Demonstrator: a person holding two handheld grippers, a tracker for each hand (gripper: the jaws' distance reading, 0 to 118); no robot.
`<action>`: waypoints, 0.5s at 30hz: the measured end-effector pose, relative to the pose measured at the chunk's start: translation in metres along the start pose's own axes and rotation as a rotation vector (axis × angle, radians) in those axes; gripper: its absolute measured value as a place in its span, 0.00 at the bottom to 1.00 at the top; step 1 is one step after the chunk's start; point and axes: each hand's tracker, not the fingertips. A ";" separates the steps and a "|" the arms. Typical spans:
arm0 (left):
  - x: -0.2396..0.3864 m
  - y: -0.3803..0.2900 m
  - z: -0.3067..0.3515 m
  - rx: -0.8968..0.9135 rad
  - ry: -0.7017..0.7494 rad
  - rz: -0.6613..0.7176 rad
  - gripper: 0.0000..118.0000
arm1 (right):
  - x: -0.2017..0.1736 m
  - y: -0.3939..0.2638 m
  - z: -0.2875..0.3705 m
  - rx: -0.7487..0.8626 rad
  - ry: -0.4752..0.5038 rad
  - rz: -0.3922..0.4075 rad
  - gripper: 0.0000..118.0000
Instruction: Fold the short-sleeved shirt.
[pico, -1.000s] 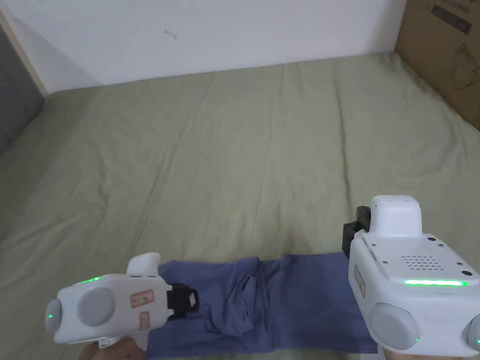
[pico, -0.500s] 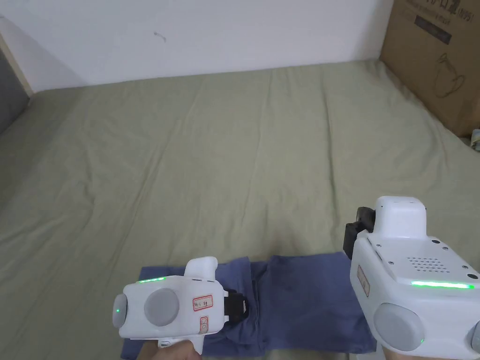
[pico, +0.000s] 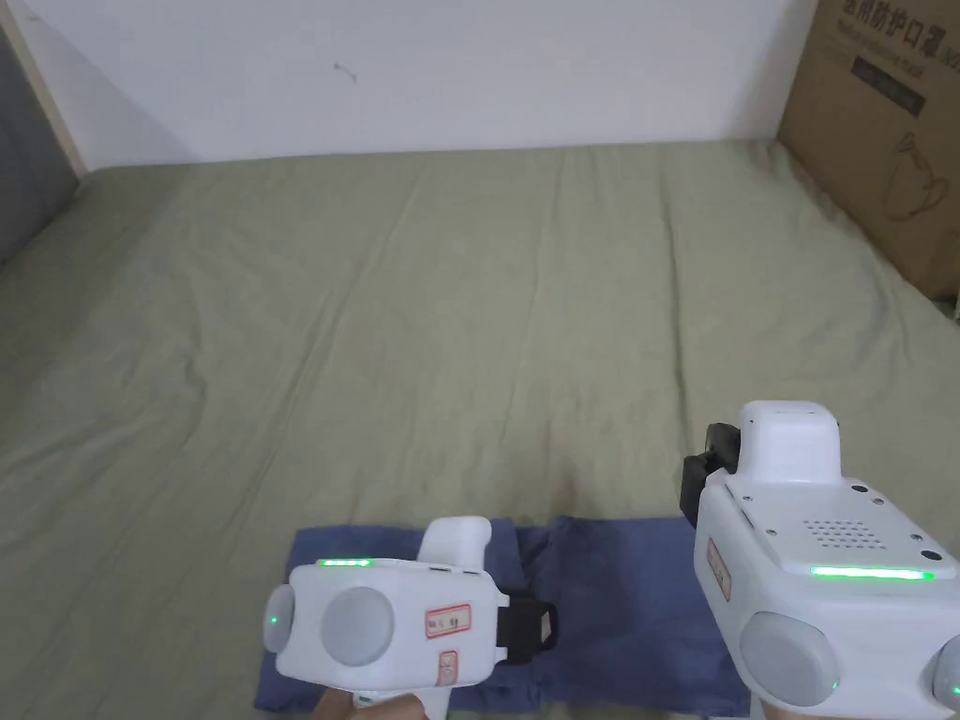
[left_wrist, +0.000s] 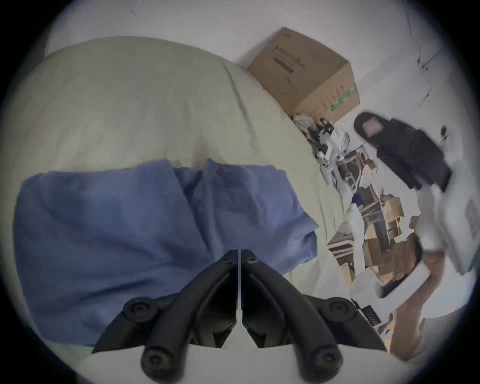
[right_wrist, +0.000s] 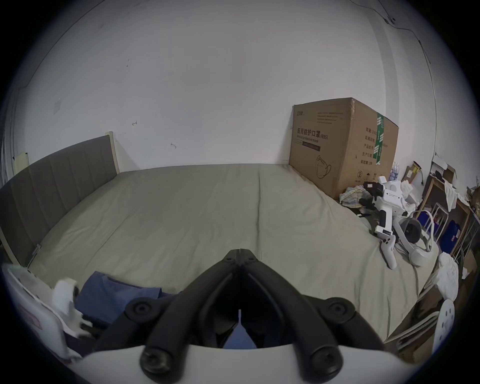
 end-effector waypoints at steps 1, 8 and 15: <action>-0.008 0.004 0.011 0.015 -0.010 0.008 0.02 | -0.002 0.001 -0.001 0.000 0.004 0.004 0.01; -0.107 0.011 0.107 0.202 0.006 0.236 0.02 | -0.023 0.003 -0.006 -0.009 0.023 0.043 0.00; -0.200 -0.016 0.145 0.259 -0.109 0.454 0.44 | -0.047 0.004 -0.015 -0.016 0.045 0.072 0.01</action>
